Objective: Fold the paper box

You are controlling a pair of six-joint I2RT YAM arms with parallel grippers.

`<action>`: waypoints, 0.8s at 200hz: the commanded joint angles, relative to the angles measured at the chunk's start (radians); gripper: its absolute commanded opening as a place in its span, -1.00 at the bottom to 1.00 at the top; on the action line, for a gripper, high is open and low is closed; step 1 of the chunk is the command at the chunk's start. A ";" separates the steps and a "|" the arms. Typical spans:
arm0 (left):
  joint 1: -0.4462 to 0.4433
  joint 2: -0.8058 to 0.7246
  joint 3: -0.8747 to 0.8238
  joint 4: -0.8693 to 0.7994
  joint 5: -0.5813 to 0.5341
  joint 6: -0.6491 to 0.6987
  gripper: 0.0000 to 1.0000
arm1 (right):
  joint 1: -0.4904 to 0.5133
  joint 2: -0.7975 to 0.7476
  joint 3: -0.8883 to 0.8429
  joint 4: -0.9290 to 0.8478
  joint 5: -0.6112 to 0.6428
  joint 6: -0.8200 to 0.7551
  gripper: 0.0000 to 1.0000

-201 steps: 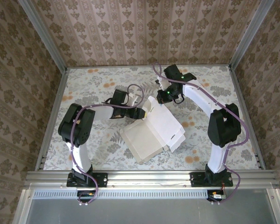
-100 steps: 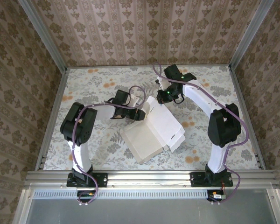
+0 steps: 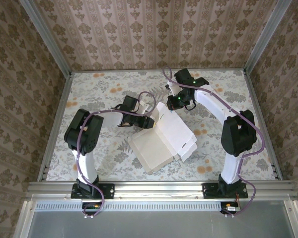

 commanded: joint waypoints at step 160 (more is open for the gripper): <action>-0.081 0.013 0.016 -0.025 0.064 0.002 -0.26 | -0.001 -0.015 -0.003 -0.001 -0.011 0.004 -0.84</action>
